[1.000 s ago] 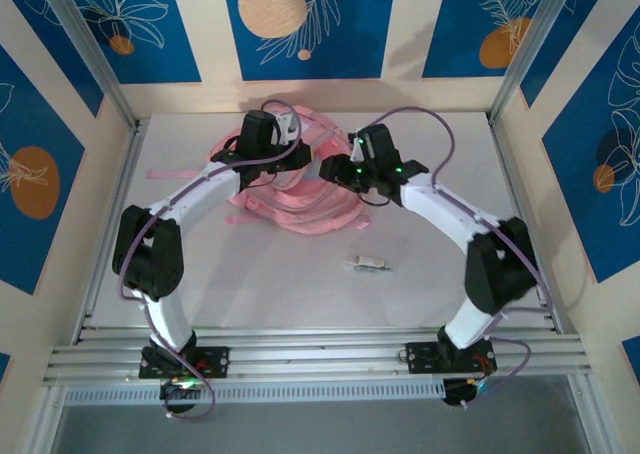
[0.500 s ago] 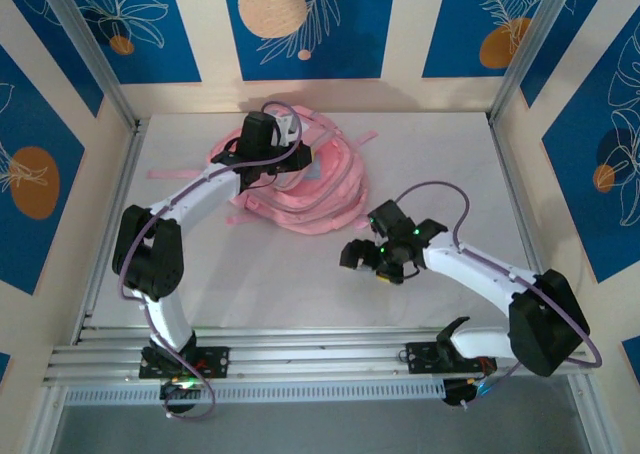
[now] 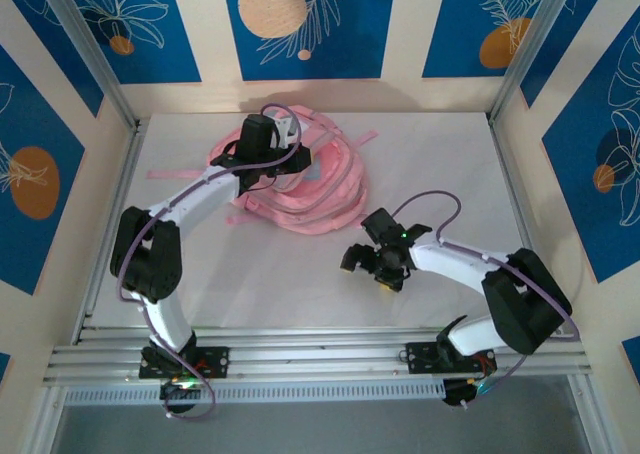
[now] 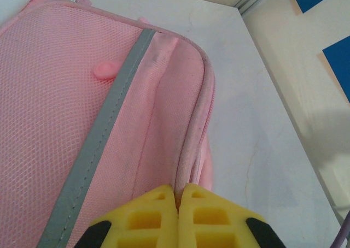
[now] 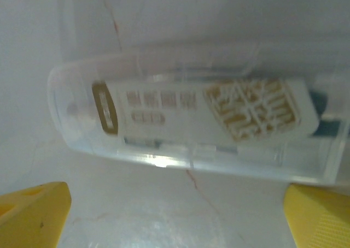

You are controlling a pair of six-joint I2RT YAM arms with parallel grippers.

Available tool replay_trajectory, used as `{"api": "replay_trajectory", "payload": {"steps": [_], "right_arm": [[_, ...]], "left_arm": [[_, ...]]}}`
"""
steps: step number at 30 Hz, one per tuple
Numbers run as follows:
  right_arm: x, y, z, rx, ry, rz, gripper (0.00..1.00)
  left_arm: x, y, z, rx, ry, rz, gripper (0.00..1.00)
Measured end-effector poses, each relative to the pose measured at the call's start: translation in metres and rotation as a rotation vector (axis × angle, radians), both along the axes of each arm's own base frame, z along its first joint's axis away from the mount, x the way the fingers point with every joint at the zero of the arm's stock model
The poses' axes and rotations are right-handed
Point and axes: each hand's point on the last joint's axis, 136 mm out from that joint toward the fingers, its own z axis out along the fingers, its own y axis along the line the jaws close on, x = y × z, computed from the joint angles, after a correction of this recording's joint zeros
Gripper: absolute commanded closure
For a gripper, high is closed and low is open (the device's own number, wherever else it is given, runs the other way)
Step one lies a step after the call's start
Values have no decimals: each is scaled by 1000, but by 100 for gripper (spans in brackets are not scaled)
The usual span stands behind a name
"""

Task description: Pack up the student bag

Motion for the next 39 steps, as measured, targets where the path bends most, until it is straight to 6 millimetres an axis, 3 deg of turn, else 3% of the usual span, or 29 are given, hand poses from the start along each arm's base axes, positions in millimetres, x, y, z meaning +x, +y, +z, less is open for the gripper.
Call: {"api": "replay_trajectory", "payload": {"steps": [8, 13, 16, 21, 26, 31, 36, 39], "right_arm": [[62, -4, 13, -88, -152, -30, 0], [81, 7, 8, -139, -179, 16, 1], [77, 11, 4, -175, -183, 56, 0], [64, 8, -1, -216, -174, 113, 8], [43, -5, -11, -261, -143, 170, 32], [40, -12, -13, -302, -141, 191, 51], [38, -12, -6, -295, -144, 210, 58], [41, -11, 12, -279, -162, 214, 58]], "left_arm": [[-2, 1, 4, -2, -7, 2, 100], [-4, 3, 5, 0, -7, 5, 100], [-4, 3, 6, 0, -8, 6, 100], [-6, 4, 4, 5, 0, 5, 100], [-6, 4, 4, 6, 1, 5, 100], [-6, 4, 4, 6, 1, 5, 100], [-6, 4, 4, 7, 0, 4, 100], [-6, 4, 4, 8, -2, 6, 100]]}}
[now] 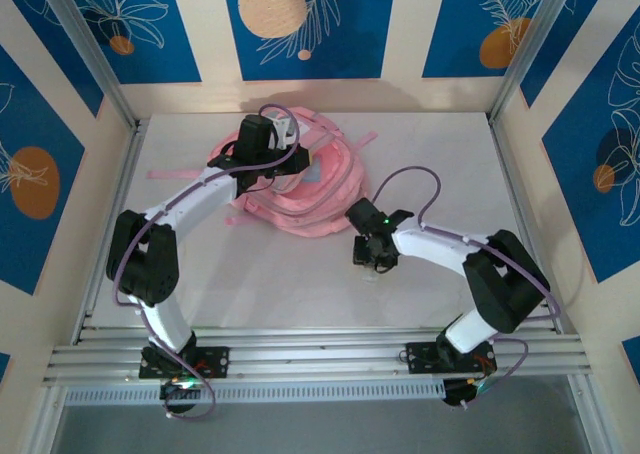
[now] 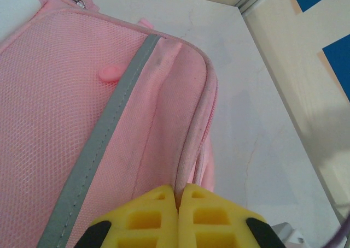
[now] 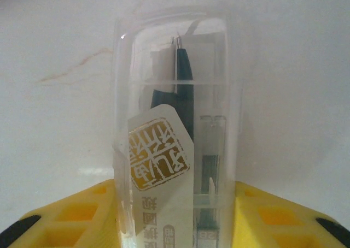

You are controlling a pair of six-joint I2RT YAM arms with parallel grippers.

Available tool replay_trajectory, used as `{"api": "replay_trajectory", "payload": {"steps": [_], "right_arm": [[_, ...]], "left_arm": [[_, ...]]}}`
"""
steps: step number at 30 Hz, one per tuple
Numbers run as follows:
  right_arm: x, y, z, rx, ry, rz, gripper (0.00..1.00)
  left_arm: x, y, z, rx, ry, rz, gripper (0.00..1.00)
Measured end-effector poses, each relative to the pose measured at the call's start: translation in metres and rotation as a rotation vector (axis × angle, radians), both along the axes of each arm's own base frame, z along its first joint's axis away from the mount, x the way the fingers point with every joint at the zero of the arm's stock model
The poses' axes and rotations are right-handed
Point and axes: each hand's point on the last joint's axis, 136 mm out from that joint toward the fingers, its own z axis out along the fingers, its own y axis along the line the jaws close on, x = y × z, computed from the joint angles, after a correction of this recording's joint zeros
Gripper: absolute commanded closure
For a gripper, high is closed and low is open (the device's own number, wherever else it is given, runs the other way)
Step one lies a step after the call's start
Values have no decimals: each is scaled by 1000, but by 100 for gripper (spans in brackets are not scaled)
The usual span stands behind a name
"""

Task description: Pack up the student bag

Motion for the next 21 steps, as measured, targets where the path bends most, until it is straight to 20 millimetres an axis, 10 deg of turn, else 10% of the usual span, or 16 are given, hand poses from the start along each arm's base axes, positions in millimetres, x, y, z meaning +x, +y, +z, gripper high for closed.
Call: {"api": "replay_trajectory", "payload": {"steps": [11, 21], "right_arm": [[88, 29, 132, 340, -287, -31, 59], [174, 66, 149, 563, -342, -72, 60]], "left_arm": [[0, 2, 2, 2, -4, 9, 100], [1, 1, 3, -16, 8, 25, 100]]}}
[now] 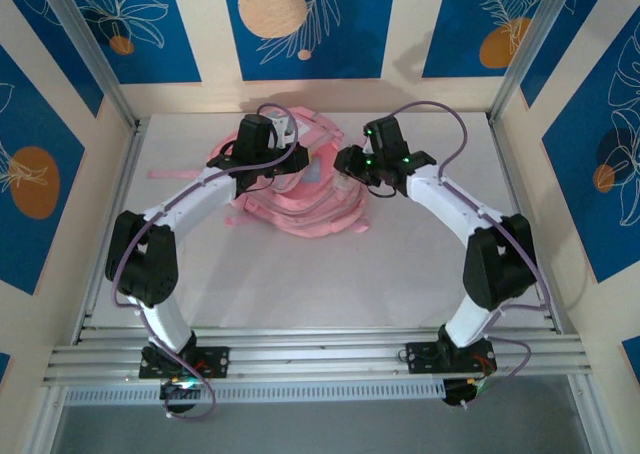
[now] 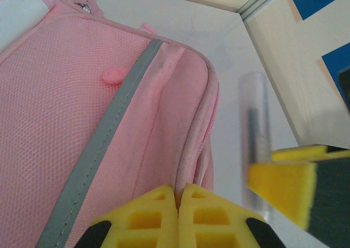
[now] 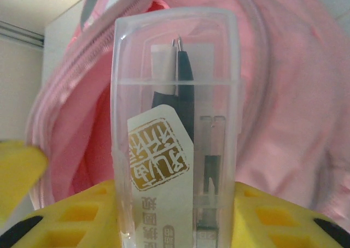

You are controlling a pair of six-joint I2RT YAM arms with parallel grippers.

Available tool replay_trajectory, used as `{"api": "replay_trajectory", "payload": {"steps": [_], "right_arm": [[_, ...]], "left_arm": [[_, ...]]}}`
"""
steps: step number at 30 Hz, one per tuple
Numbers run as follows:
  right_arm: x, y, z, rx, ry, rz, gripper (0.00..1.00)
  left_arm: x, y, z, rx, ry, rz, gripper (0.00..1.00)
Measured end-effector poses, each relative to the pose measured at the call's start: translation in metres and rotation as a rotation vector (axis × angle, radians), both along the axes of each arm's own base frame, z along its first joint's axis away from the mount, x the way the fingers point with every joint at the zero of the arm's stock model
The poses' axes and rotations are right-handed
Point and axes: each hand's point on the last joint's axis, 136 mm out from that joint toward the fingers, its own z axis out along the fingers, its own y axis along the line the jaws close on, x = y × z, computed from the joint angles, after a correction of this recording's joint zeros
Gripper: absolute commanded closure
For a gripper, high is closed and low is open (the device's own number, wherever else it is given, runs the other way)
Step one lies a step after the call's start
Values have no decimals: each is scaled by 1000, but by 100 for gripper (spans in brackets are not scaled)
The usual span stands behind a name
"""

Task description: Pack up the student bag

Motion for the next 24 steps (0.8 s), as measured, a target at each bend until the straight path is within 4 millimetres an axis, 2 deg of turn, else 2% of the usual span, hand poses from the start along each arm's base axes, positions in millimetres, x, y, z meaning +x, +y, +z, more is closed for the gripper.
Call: {"api": "replay_trajectory", "payload": {"steps": [7, 9, 13, 15, 17, 21, 22, 24], "right_arm": [[20, 37, -23, 131, 59, 21, 57], [24, 49, -26, 157, 71, 30, 49], [27, 57, -32, 194, 103, 24, 23], [29, 56, -32, 207, 106, 17, 20], [29, 57, -31, 220, 105, 21, 24], [29, 62, -27, 250, 91, 39, 56], [30, 64, -25, 260, 83, 43, 62], [32, 66, -21, 278, 72, 46, 66]], "left_arm": [[0, 0, -1, -22, 13, 15, 100], [1, -1, 0, -31, 12, 20, 100], [3, 1, 3, -44, 4, 36, 100], [5, 3, 8, -50, -10, 45, 100], [5, 4, 11, -52, -18, 50, 100], [3, 3, 9, -56, -6, 50, 100], [3, 2, 9, -59, -2, 49, 100], [2, 1, 9, -62, 1, 47, 100]]}}
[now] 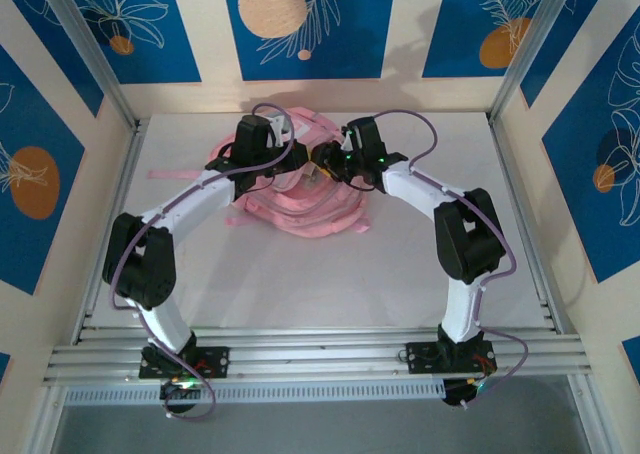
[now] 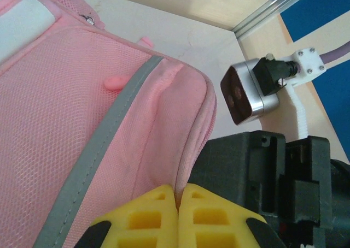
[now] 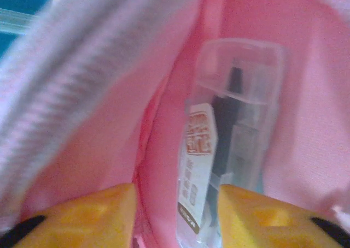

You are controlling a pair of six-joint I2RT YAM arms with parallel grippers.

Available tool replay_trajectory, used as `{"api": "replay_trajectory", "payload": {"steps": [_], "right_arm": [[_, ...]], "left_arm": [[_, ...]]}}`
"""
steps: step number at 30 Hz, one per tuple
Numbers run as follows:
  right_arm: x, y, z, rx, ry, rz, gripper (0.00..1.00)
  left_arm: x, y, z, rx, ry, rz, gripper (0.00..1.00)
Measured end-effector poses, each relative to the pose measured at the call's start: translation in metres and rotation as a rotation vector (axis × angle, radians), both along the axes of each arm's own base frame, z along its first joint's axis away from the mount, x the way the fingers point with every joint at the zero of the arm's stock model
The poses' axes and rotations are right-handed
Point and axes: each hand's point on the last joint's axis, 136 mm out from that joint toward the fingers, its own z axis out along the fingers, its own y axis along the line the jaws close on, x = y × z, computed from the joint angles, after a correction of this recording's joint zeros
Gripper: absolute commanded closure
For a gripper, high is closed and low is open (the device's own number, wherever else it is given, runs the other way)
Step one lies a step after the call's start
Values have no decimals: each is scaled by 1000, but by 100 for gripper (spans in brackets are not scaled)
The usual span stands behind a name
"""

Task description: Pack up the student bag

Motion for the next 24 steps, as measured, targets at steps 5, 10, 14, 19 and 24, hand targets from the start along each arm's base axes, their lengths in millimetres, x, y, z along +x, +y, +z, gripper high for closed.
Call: {"api": "replay_trajectory", "payload": {"steps": [5, 10, 14, 19, 24], "right_arm": [[7, 11, -9, 31, 4, 24, 69], [9, 14, -12, 50, 8, 36, 66], [-3, 2, -12, 49, 7, 42, 60], [-39, -22, 5, 25, -14, 61, 55], [-63, -35, 29, -24, -73, 85, 46]], "left_arm": [[-1, -1, 0, -7, 8, 4, 100], [0, -1, -1, -10, 9, 10, 100], [-2, -3, -3, -10, 11, 5, 100], [-3, -3, -5, -6, 13, 2, 80], [-8, -2, 5, -24, 1, 2, 53]]}}
